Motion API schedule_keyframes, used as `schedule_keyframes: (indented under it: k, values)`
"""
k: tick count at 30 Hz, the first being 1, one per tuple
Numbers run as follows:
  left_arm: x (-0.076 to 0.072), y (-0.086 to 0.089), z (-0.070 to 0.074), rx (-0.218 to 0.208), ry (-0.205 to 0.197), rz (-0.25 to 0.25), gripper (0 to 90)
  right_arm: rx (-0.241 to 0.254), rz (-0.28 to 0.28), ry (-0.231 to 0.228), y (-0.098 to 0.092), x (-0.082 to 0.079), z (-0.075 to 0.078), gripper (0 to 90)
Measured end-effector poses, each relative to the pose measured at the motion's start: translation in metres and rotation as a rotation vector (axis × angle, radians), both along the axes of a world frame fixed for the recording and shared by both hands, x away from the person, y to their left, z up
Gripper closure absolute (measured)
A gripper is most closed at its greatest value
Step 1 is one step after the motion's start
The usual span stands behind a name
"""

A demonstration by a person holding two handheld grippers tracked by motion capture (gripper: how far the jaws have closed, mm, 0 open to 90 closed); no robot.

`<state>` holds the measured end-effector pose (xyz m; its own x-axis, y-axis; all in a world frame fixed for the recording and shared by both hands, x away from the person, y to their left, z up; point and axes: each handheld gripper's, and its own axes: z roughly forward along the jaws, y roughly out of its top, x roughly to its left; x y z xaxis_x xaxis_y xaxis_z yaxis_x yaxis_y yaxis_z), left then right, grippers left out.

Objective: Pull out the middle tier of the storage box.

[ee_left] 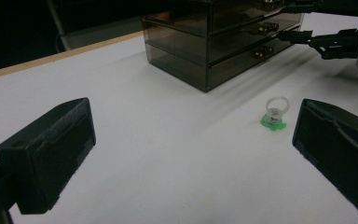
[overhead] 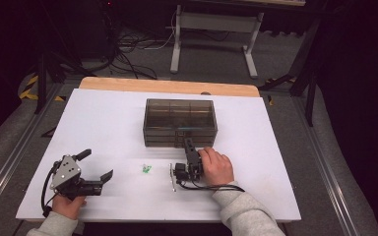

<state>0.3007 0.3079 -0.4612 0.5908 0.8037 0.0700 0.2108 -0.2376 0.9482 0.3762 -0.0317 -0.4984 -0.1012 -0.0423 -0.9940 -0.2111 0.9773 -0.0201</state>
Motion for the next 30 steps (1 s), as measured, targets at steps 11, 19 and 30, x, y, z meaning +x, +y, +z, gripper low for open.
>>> schedule_keyframes:
  k: [11,19,30]
  values:
    - [0.0000,0.0000,0.0001,0.002,0.002,-0.001,0.3,-0.014,0.004,-0.007,0.0043,0.0036,-0.0027,70.1]
    - [0.0001,0.0001,0.0002,0.004,0.002,-0.004,0.3,-0.015,0.010,-0.003,0.0081,0.0040,-0.0019,76.2]
    - [0.0002,-0.0001,0.0001,0.002,0.001,-0.005,0.3,-0.017,0.010,0.014,0.0095,0.0044,-0.0018,80.7]
